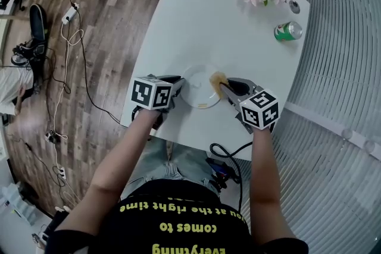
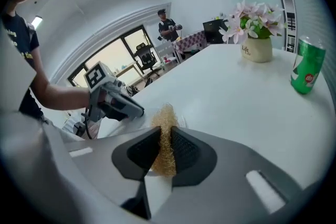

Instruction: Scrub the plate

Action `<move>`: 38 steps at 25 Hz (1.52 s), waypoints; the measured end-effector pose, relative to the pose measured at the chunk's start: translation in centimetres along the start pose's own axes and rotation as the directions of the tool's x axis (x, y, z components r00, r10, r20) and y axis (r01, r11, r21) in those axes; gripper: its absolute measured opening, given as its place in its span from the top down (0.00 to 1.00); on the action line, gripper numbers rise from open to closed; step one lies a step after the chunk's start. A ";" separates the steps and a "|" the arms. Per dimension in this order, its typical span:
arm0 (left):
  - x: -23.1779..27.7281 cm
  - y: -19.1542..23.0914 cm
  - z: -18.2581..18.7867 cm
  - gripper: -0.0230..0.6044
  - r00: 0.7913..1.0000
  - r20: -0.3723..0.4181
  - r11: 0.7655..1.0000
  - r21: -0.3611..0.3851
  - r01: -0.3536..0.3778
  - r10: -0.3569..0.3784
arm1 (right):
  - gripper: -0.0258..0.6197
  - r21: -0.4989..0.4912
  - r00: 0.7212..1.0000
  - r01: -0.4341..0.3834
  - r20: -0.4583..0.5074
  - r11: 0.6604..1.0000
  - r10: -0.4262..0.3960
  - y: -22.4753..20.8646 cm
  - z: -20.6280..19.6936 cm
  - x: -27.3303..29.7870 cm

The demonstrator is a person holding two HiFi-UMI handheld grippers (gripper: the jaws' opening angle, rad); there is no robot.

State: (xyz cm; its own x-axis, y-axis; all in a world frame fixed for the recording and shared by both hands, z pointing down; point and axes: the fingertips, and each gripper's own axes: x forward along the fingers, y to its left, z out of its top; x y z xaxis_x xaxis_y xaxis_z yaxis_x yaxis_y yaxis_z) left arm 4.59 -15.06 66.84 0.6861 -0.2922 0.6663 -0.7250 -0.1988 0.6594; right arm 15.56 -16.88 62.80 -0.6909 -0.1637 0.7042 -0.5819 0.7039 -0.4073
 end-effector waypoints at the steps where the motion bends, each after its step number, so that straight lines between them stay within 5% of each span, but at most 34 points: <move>1: 0.0 0.0 0.0 0.88 1.000 0.002 1.000 -0.004 0.002 -0.002 | 0.86 -0.008 1.000 0.010 -0.022 1.000 -0.010 0.2 -0.8 0.3; 14: 0.4 -0.7 -0.2 0.88 1.000 0.012 0.998 -0.053 0.019 -0.019 | 0.87 -0.135 0.993 0.060 -0.094 0.989 -0.073 0.6 -2.8 1.9; 26: 1.3 -1.7 -0.3 0.89 0.995 -0.026 0.993 -0.075 0.090 -0.092 | 0.87 -0.111 0.997 0.031 -0.064 0.993 -0.038 0.3 -3.1 2.0; 38: -0.6 -4.5 1.0 0.94 0.966 0.156 0.967 -0.118 0.224 -0.205 | 0.87 -0.068 0.997 0.069 0.046 0.995 -0.066 0.2 -1.2 -0.2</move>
State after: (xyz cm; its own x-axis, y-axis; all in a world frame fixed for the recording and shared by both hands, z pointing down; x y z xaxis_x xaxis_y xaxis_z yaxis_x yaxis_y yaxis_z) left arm 7.34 -14.95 63.10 0.8020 -0.3878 0.4543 -0.5404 -0.1470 0.8285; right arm 16.13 -15.87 63.26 -0.6699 -0.2413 0.7021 -0.5977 0.7363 -0.3172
